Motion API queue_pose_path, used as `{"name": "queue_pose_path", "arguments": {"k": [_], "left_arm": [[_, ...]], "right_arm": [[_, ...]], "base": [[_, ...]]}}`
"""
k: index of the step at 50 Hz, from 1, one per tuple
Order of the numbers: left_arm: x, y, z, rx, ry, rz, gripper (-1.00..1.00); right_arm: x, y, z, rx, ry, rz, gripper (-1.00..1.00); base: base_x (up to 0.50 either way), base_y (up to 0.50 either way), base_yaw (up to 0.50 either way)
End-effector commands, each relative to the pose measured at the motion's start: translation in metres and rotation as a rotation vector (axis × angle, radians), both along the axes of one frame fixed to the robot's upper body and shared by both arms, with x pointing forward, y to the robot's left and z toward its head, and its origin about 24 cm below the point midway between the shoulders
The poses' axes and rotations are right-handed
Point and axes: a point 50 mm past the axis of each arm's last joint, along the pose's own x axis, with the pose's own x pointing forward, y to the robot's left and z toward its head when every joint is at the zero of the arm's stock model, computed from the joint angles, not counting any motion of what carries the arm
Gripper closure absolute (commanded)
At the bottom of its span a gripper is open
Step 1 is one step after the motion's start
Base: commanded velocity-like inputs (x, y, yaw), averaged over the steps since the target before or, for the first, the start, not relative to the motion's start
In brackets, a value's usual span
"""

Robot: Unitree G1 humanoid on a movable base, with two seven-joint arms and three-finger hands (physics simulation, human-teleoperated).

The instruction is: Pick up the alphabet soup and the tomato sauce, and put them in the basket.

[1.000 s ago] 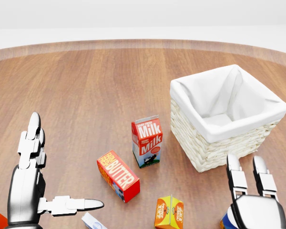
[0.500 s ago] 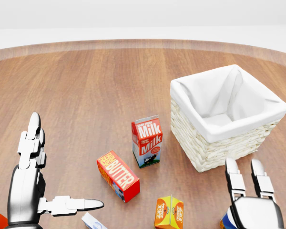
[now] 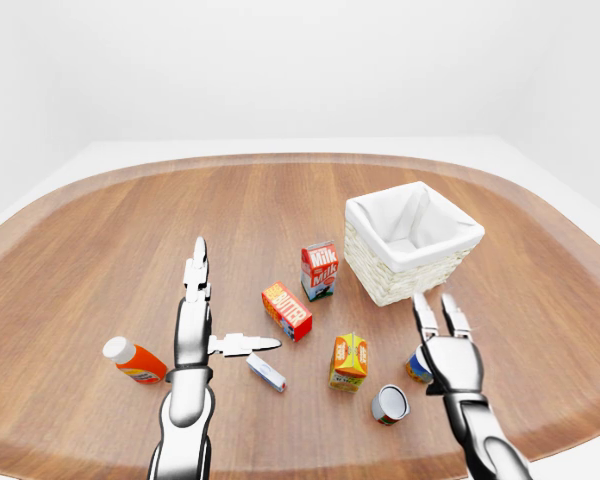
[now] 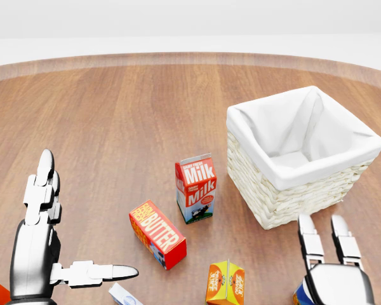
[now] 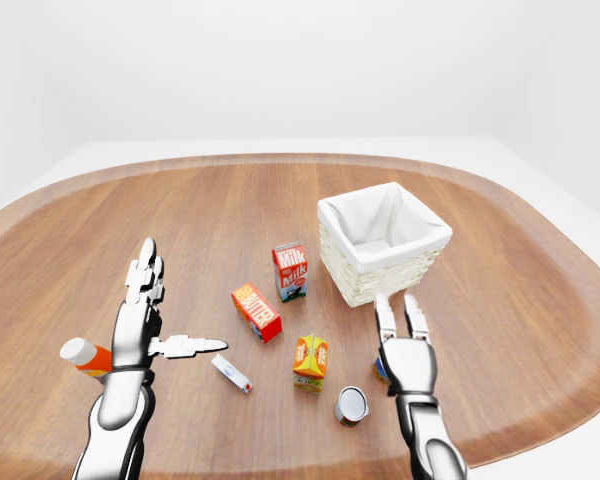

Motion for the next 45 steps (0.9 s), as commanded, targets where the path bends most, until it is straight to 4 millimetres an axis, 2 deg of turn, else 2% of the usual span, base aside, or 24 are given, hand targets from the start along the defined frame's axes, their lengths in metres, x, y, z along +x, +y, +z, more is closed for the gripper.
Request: {"name": "queue_pose_path", "arguments": {"k": [1,33,38,45], "left_arm": [[0.000,0.001,0.000,-0.006,-0.001,0.002,-1.00],[0.000,0.001,0.000,-0.006,-0.001,0.002,-1.00],[0.000,0.001,0.000,-0.006,-0.001,0.002,-1.00],[0.000,0.001,0.000,-0.006,-0.001,0.002,-1.00]], "right_arm": [[0.002,-0.002,-0.008,-0.011,0.021,0.004,-1.00],[0.006,-0.005,-0.027,-0.025,0.127,0.013,-1.00],[0.006,-0.005,-0.025,-0.019,0.115,0.010,-1.00],[0.008,-0.007,-0.034,-0.027,0.172,0.006,-1.00]], "base": [[0.00,0.00,0.00],[0.00,0.00,0.00],[0.00,0.00,0.00],[0.00,0.00,0.00]]}}
